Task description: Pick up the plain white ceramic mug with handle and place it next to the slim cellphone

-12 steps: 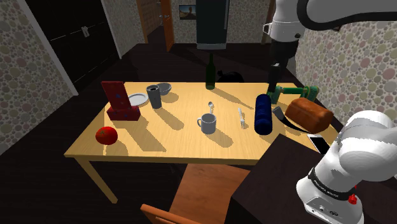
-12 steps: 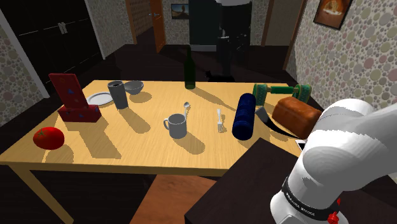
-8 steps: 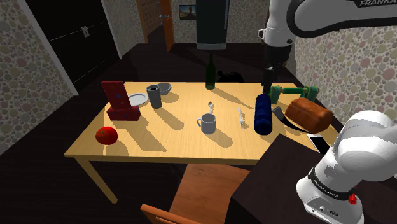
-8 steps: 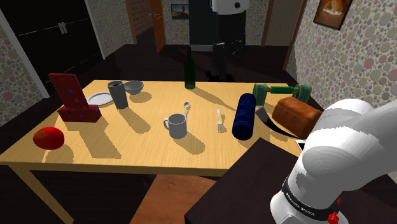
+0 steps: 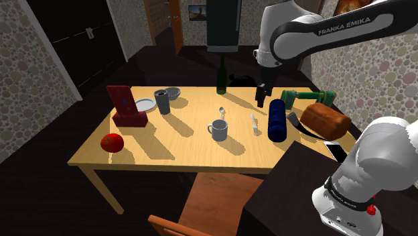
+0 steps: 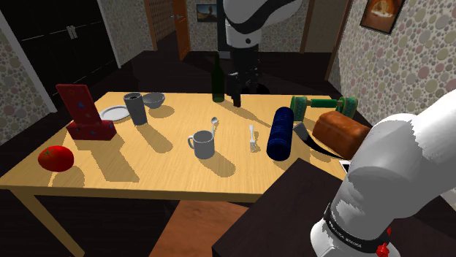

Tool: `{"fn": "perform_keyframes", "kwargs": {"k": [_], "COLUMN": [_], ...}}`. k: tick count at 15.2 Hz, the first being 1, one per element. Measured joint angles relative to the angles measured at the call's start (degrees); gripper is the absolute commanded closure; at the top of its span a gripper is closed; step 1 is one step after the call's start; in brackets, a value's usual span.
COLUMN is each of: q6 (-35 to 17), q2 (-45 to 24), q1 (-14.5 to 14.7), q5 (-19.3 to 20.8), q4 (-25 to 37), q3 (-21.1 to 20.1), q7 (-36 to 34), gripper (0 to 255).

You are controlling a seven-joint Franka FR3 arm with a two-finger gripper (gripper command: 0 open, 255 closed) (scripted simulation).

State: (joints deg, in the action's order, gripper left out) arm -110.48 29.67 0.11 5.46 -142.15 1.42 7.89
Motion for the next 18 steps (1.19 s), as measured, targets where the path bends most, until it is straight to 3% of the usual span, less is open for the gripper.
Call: {"fn": "perform_keyframes", "kwargs": {"k": [11,18], "q6": [-18.7,-26.5], "q2": [-23.6,-40.1], "q1": [-1.0,-1.4], "q5": [-1.2,-4.3], "q4": [6.0,15.1], "q3": [3.3,3.5], "q7": [3.5,5.7], "gripper": [0,0]}}
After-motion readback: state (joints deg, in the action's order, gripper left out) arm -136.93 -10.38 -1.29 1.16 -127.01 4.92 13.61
